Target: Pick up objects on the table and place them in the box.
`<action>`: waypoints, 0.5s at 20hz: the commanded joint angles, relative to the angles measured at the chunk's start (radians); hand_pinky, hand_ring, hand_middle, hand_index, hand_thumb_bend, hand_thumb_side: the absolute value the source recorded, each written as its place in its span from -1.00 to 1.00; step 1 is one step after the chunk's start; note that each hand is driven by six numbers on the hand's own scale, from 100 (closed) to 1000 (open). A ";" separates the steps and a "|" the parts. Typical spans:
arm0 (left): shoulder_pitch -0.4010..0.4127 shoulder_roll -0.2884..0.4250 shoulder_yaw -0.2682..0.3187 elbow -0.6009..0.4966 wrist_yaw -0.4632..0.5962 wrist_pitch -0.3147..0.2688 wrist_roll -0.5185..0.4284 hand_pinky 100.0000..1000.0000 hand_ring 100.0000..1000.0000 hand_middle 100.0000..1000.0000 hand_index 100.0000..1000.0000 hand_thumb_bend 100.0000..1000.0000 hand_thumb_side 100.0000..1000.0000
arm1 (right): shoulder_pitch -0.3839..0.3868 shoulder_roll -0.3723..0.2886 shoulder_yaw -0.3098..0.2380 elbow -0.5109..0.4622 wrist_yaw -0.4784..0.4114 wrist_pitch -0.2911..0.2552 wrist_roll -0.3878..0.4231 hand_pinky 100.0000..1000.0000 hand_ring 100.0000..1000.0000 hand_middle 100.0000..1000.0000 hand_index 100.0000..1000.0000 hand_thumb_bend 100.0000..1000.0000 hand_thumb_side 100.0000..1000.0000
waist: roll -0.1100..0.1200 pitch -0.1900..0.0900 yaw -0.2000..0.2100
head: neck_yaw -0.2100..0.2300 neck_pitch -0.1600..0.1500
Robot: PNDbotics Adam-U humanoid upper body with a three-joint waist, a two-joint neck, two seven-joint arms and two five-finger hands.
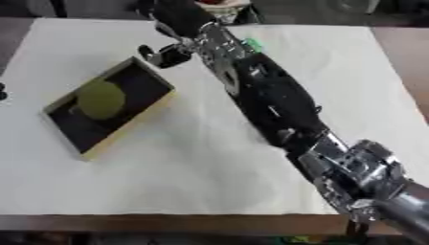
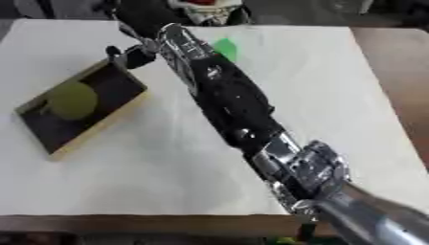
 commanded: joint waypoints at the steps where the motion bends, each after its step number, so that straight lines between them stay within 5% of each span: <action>1: -0.002 0.022 0.009 -0.013 -0.012 0.002 -0.010 0.14 0.10 0.04 0.38 -1.00 0.03 | -0.034 -0.065 -0.055 0.045 -0.025 0.050 0.039 0.61 0.72 0.83 0.94 -0.84 -0.53 | 0.009 -0.019 -0.007 | 0.006 0.005; 10: 0.007 0.023 0.013 -0.007 -0.028 0.008 -0.018 0.13 0.10 0.04 0.38 -1.00 0.05 | -0.034 -0.135 -0.168 0.186 0.089 0.201 0.018 0.75 0.88 0.97 0.99 -0.58 -0.16 | 0.015 -0.020 -0.025 | 0.008 0.005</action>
